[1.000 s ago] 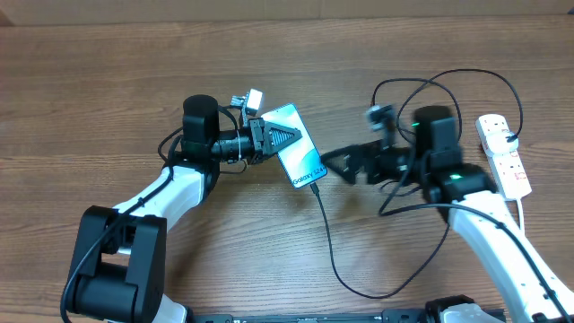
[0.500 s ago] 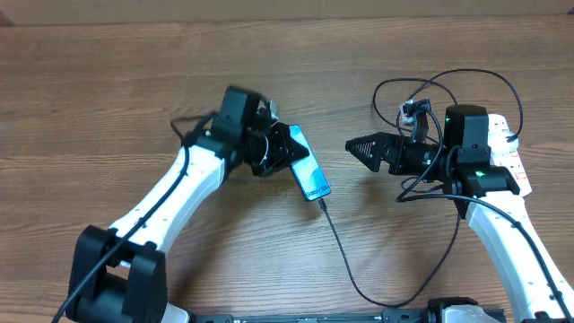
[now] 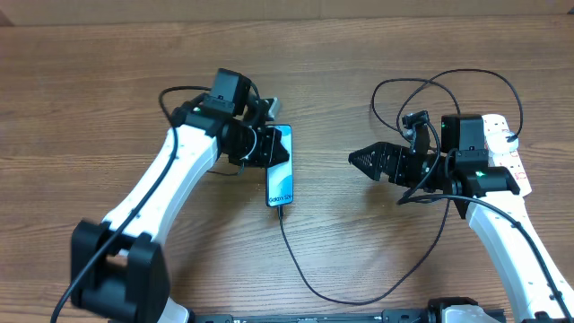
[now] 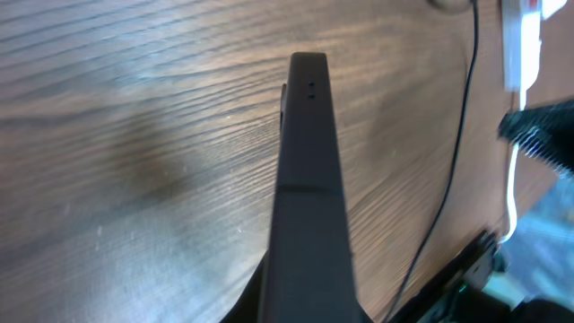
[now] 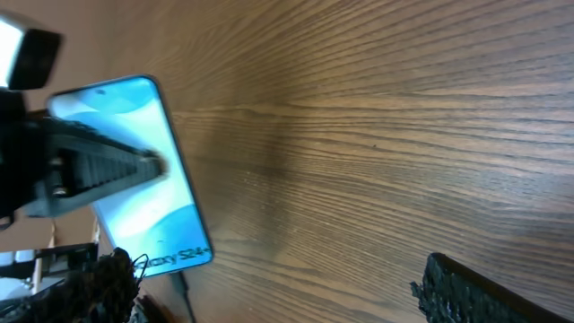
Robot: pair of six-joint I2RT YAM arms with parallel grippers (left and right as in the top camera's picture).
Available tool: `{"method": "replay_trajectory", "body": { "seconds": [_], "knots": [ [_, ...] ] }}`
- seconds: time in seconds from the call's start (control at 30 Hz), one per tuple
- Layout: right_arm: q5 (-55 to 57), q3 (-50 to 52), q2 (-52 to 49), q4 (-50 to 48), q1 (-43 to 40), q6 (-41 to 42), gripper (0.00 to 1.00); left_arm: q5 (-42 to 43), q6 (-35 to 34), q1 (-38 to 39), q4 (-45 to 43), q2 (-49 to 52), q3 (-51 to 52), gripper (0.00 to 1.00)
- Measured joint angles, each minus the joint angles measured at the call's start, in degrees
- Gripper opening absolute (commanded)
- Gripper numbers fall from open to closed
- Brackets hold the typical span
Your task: Plug charger to phone and switch on socket
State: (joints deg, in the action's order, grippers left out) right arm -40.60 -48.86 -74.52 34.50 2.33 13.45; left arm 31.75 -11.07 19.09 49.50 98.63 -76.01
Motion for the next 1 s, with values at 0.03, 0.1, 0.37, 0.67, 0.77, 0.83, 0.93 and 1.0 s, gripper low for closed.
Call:
{"method": "replay_trajectory", "body": {
  "seconds": [0.03, 0.1, 0.37, 0.67, 0.77, 0.83, 0.93, 1.0],
  "knots": [
    [0.2, 0.0, 0.0, 0.2, 0.0, -0.2, 1.0, 0.8, 1.8, 0.0, -0.2, 1.3, 0.0, 0.04],
    [0.5, 0.0, 0.0, 0.6, 0.0, -0.3, 1.0, 2.1, 4.6, 0.0, -0.6, 4.2, 0.0, 0.04],
    [3.8, 0.0, 0.0, 2.8, 0.0, -0.5, 1.0, 6.1, 8.5, 0.0, -3.7, 16.0, 0.0, 0.04],
    [6.4, 0.0, 0.0, 4.9, 0.0, -0.7, 1.0, 9.4, 7.0, 0.0, -4.3, 19.7, 0.0, 0.04],
    [6.9, 0.0, 0.0, 5.0, 0.0, -0.7, 1.0, 8.1, 4.0, 0.0, -4.5, 19.8, -0.1, 0.04],
    [7.2, 0.0, 0.0, 5.0, 0.0, -0.7, 1.0, 6.9, 1.4, 0.0, -4.4, 19.8, -0.1, 0.04],
    [8.0, 0.0, 0.0, 5.0, 0.0, -0.7, 1.0, 5.4, -2.1, 0.0, -4.3, 19.8, -0.2, 0.04],
    [8.5, 0.0, 0.0, 5.0, 0.0, -0.7, 1.0, 4.7, -3.7, 0.0, -4.3, 19.8, -0.2, 0.05]
  ]
}}
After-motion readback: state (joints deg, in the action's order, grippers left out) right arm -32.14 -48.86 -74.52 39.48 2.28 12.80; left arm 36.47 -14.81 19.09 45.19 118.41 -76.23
